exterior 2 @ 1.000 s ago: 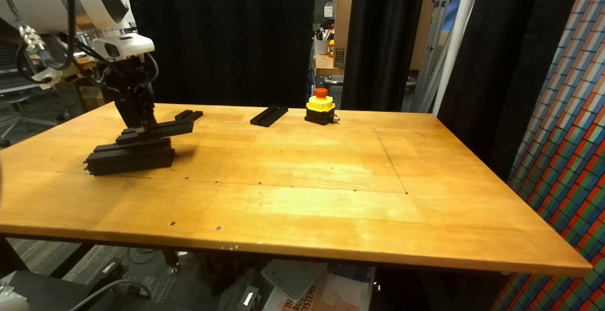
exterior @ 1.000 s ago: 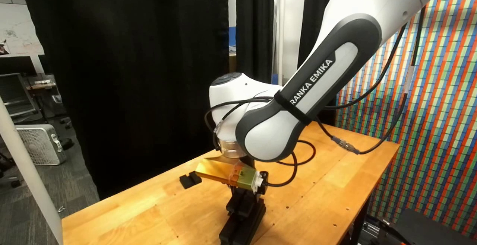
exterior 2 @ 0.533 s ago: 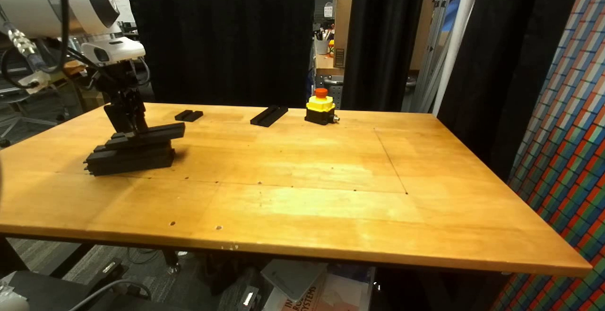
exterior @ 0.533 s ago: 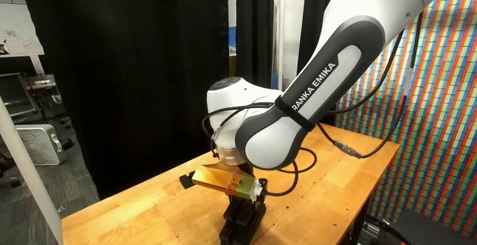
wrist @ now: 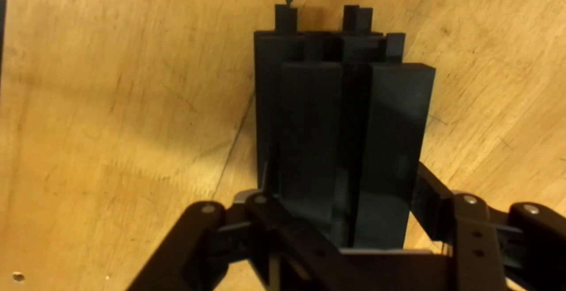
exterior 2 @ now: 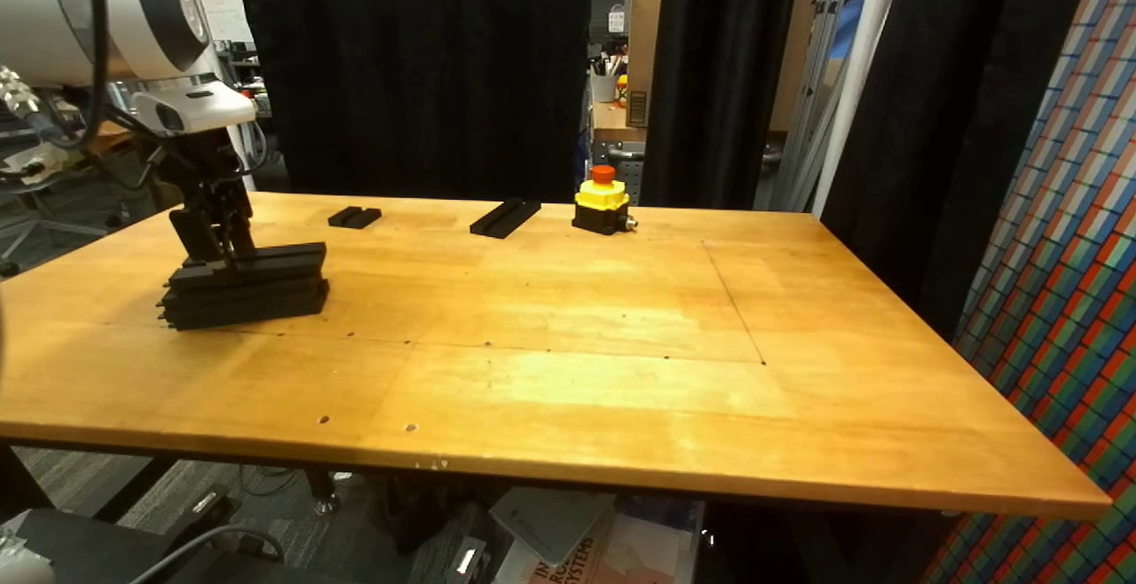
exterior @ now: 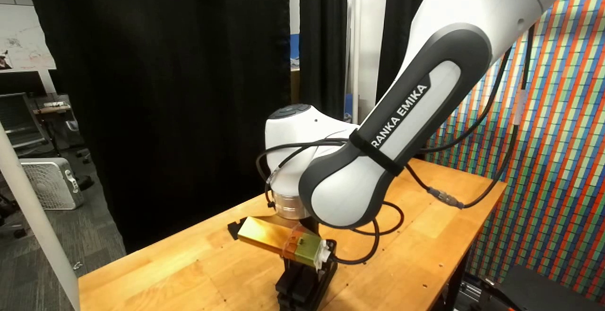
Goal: Stack the black objects
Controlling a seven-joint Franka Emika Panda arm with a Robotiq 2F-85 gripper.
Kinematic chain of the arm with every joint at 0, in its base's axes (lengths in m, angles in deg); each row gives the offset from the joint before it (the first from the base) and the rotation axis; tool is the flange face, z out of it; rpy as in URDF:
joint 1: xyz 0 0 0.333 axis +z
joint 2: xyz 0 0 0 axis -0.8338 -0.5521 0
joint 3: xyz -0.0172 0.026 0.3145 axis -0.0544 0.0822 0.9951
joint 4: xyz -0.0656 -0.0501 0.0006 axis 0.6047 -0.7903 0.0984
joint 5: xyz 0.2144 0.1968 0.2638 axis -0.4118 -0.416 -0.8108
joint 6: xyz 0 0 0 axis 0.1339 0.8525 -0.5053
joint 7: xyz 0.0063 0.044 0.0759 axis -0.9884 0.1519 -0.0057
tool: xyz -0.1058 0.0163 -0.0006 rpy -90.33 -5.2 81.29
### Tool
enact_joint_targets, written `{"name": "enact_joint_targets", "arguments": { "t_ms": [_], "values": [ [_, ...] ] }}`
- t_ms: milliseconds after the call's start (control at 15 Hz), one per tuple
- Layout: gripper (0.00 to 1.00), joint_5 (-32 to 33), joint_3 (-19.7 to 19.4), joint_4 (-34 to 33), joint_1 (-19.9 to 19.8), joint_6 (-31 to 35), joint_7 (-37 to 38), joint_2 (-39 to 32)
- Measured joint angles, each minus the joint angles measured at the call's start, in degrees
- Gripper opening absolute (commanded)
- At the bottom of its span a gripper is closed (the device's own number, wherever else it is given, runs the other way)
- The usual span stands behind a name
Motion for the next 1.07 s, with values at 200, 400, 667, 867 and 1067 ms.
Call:
{"name": "enact_joint_targets", "arguments": {
  "t_ms": [200, 400, 667, 867, 1067],
  "values": [
    [0.45, -1.1, 0.51, 0.83, 0.03, 1.32, -0.01, 0.02],
    [0.45, -1.24, 0.58, 0.94, 0.03, 1.61, -0.01, 0.03],
    [0.45, -1.25, 0.58, 0.96, 0.03, 1.64, -0.01, 0.03],
    [0.45, -1.26, 0.58, 0.98, 0.03, 1.64, -0.01, 0.05],
    [0.45, -1.63, 0.58, 1.05, 0.03, 1.64, -0.01, 0.11]
  ]
}}
